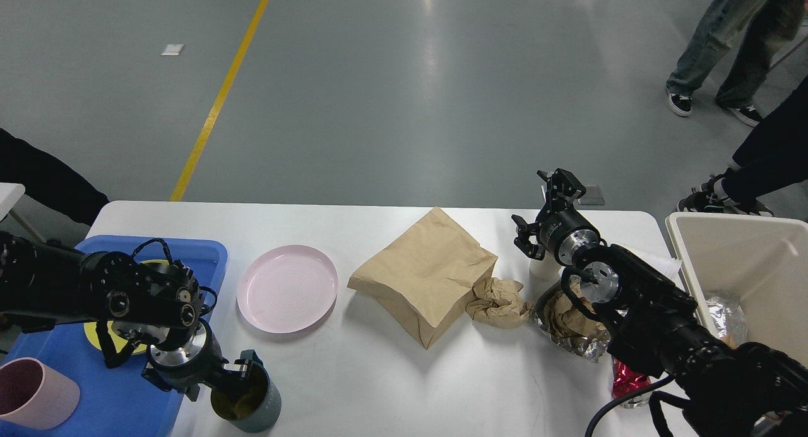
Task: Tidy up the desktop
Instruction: 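Close the left gripper on the teal mug and lift it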
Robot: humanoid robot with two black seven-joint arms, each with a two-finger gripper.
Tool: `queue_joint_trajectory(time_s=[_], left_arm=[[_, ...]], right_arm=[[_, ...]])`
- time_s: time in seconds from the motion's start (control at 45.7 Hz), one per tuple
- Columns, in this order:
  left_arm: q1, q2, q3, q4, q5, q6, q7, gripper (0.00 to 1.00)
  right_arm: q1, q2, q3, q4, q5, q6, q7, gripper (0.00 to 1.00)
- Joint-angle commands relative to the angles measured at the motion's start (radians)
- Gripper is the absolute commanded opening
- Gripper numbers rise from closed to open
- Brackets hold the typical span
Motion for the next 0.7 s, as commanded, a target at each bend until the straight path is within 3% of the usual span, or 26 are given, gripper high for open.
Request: queue_joint_trajectory(time_s=[0.0, 0.219, 0.307, 0.679], left_arm=[[0.014, -0.001, -0.019, 0.002, 0.000, -0.004, 0.037, 0.35], [0.021, -0.001, -0.031, 0.004, -0.001, -0.010, 0.069, 0.13], [0.021, 0.000, -0.033, 0.005, -0.001, -0.039, 0.081, 0.00], [0.021, 0.000, -0.062, 0.031, -0.006, -0.098, 0.123, 0.00]], right_arm=[[0.000, 0.000, 0.000, 0.000, 0.000, 0.000, 0.000, 1.00], [0.000, 0.000, 0.000, 0.000, 0.000, 0.000, 0.000, 1.00], [0.000, 0.000, 0.000, 0.000, 0.000, 0.000, 0.000, 1.00], [0.000, 0.000, 0.000, 0.000, 0.000, 0.000, 0.000, 1.00]])
